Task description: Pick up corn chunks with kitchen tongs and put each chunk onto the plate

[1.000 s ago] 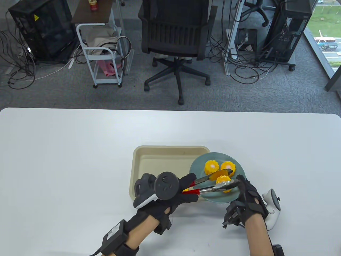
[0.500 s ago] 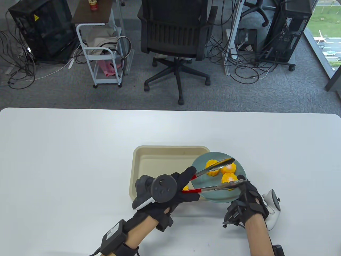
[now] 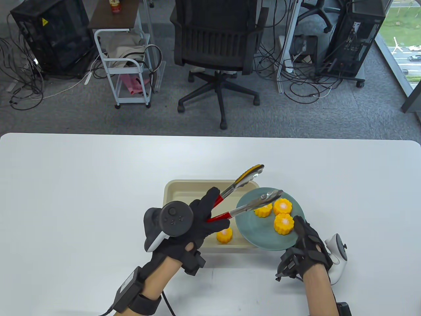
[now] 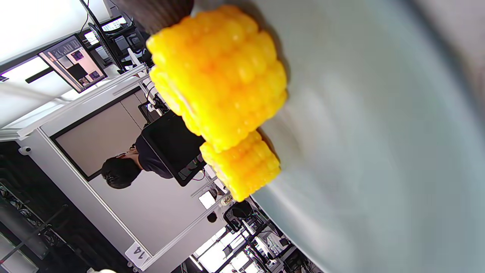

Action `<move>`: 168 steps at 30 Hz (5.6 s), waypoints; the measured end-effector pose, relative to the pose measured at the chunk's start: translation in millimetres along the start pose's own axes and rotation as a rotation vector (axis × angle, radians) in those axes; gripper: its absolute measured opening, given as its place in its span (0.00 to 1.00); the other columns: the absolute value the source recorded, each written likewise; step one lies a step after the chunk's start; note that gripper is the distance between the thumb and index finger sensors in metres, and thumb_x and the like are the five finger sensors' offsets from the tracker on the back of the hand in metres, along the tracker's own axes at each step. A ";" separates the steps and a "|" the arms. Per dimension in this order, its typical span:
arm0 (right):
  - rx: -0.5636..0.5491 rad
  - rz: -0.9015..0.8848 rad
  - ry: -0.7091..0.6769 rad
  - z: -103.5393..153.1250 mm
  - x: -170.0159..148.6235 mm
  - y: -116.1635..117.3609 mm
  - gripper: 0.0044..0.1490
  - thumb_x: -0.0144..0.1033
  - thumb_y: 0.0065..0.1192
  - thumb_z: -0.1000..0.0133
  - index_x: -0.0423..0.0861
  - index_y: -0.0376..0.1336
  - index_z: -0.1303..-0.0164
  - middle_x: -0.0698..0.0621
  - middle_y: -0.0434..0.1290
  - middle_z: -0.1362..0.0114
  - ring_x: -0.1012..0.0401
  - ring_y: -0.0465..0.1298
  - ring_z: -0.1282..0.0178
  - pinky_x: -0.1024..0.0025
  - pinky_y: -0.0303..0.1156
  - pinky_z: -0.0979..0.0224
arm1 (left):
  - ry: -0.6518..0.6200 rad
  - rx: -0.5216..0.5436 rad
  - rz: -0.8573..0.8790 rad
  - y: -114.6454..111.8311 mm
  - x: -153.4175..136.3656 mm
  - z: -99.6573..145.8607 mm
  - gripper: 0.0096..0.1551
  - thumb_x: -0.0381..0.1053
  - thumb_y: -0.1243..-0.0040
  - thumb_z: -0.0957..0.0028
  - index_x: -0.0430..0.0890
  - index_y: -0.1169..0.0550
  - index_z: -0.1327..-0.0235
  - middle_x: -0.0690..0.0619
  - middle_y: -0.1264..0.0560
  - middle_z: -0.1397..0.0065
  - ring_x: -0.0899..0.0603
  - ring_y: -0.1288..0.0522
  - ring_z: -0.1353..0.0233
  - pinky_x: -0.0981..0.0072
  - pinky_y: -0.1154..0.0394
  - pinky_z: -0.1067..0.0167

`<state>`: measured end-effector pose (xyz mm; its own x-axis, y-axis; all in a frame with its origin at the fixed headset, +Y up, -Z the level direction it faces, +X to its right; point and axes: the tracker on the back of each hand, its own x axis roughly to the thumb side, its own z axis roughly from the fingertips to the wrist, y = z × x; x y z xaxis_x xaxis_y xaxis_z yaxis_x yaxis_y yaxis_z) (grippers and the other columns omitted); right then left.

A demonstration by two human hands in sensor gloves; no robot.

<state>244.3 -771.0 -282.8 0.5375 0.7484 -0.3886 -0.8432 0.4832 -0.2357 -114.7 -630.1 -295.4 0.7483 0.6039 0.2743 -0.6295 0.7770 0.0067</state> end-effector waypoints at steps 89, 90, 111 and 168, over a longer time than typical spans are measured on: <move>0.009 -0.017 -0.016 -0.9 6.3 -4.3 0.34 0.45 0.49 0.42 0.48 0.54 0.25 0.40 0.74 0.28 0.46 0.82 0.35 0.58 0.86 0.41 | 0.305 -0.099 -0.334 -28.4 -81.0 33.6 0.42 0.77 0.36 0.67 0.72 0.23 0.33 0.55 0.10 0.54 0.48 0.12 0.77 0.51 0.15 0.78; 0.008 -0.014 -0.015 -0.9 6.0 -4.3 0.34 0.45 0.49 0.42 0.48 0.54 0.25 0.40 0.74 0.28 0.46 0.82 0.35 0.58 0.85 0.41 | 0.302 -0.077 -0.309 -21.7 -81.0 34.9 0.42 0.77 0.36 0.67 0.72 0.23 0.32 0.55 0.10 0.54 0.47 0.12 0.77 0.51 0.15 0.78; 0.010 -0.007 0.003 -0.8 -0.5 0.8 0.34 0.45 0.49 0.42 0.48 0.54 0.25 0.40 0.73 0.28 0.46 0.82 0.35 0.58 0.85 0.40 | -0.081 0.065 -0.277 -26.2 -4.7 50.8 0.42 0.78 0.37 0.67 0.74 0.24 0.32 0.57 0.11 0.54 0.48 0.12 0.76 0.52 0.15 0.77; 0.008 -0.018 -0.001 0.4 0.6 -1.3 0.34 0.45 0.49 0.42 0.48 0.54 0.25 0.39 0.73 0.27 0.46 0.81 0.34 0.57 0.85 0.40 | 0.516 -0.228 -0.492 -59.1 -97.6 27.2 0.53 0.72 0.41 0.56 0.51 0.39 0.18 0.40 0.26 0.33 0.36 0.17 0.51 0.52 0.17 0.69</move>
<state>245.7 -771.0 -282.3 0.5522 0.7404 -0.3832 -0.8335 0.4999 -0.2354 -156.2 -739.8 -296.3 0.9706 0.1405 -0.1952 -0.1800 0.9626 -0.2023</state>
